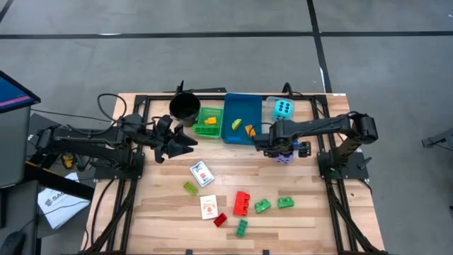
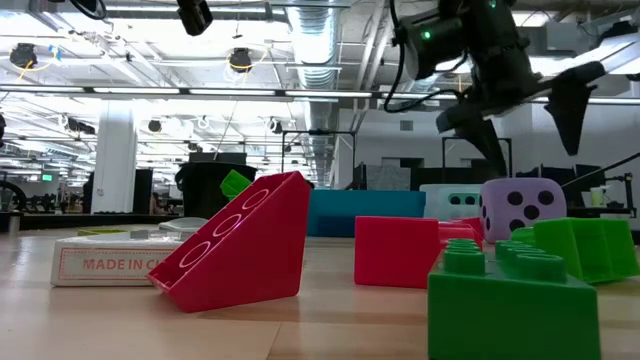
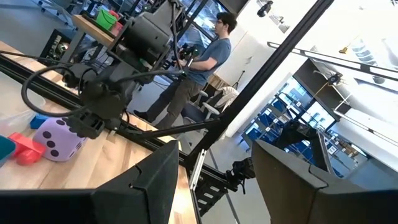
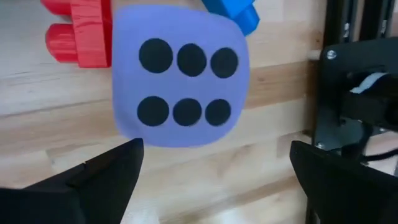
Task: Pick & Place Toys
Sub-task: Put the purple dice into the white transparent bin
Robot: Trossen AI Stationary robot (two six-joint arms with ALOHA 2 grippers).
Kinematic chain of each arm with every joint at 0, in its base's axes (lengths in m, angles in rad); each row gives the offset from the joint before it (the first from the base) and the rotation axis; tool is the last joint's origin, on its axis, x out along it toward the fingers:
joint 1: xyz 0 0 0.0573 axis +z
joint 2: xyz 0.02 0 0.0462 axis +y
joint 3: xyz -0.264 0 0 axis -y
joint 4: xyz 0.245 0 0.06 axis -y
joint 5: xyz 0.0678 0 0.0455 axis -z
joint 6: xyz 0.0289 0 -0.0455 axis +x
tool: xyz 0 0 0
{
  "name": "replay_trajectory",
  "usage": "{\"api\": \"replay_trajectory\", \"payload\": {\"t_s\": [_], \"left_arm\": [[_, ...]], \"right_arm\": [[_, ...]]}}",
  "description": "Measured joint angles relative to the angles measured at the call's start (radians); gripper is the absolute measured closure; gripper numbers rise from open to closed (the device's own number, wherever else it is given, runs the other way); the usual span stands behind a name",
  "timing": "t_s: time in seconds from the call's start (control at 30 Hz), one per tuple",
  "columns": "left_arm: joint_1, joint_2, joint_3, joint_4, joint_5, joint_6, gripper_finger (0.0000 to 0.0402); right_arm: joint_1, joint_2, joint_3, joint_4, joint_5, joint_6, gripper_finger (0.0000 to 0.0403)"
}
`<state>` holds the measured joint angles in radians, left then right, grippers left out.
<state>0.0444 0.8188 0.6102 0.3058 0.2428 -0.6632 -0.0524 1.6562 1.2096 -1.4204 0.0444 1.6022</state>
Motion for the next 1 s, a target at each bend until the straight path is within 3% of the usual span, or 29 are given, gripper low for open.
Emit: {"api": "replay_trajectory", "payload": {"t_s": [1.0], "left_arm": [[0.000, -0.001, 0.000, 0.000, -0.002, -0.023, 0.0204]], "right_arm": [[-0.121, 0.000, -0.003, 0.102, 0.062, -0.061, 0.0006]]}}
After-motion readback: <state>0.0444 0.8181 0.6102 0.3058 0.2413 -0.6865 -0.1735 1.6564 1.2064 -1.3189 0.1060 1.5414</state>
